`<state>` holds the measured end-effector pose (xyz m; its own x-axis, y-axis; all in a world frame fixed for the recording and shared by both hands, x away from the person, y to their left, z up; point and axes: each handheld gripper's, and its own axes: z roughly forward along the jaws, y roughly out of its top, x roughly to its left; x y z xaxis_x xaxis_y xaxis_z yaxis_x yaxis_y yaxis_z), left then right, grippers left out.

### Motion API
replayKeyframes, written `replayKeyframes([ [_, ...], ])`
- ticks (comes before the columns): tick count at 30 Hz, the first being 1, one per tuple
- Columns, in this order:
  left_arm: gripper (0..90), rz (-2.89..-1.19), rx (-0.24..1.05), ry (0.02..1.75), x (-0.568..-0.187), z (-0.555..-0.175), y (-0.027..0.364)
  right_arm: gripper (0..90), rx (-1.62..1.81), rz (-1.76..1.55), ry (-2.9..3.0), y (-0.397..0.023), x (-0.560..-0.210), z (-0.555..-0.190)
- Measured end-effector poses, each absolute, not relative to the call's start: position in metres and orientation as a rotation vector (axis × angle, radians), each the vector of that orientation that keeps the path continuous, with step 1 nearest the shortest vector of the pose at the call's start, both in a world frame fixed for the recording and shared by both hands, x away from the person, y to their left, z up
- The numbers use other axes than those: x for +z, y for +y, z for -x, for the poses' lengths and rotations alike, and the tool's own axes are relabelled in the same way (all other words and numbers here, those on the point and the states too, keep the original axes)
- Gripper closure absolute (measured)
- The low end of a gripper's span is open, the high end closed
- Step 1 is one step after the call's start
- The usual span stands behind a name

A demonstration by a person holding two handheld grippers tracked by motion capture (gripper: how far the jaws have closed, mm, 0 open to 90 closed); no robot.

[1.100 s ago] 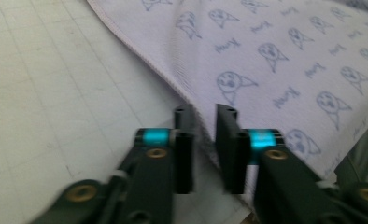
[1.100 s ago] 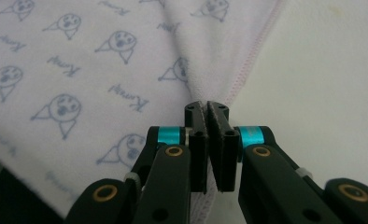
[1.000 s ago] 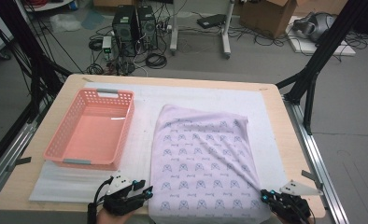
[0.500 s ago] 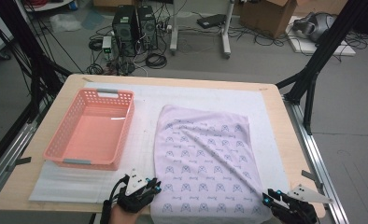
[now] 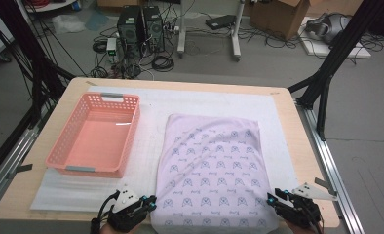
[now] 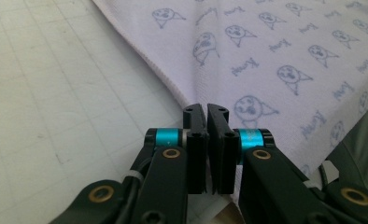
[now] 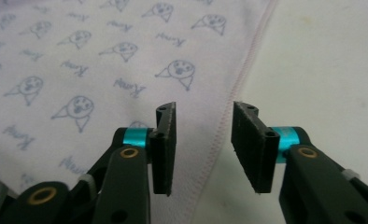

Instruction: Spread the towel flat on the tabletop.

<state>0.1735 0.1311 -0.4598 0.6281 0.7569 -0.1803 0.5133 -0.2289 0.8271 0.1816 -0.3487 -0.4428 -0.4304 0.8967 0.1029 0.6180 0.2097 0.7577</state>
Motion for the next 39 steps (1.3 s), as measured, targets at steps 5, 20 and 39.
replayKeyframes([
  [5, 62.1, -1.874, 0.299, 1.013, -0.460, -0.176, 0.130, 85.4, 1.008, -1.381, 2.163, -0.344, -0.447, -0.184],
  [20, 57.5, -1.868, 0.301, 0.997, -0.462, -0.190, 0.105, 67.5, 1.043, -1.492, 2.120, -0.375, -0.442, -0.153],
  [39, 73.7, -1.873, 0.340, 1.059, -0.459, -0.168, 0.130, 68.0, 1.040, -1.469, 2.095, -0.362, -0.446, -0.182],
])
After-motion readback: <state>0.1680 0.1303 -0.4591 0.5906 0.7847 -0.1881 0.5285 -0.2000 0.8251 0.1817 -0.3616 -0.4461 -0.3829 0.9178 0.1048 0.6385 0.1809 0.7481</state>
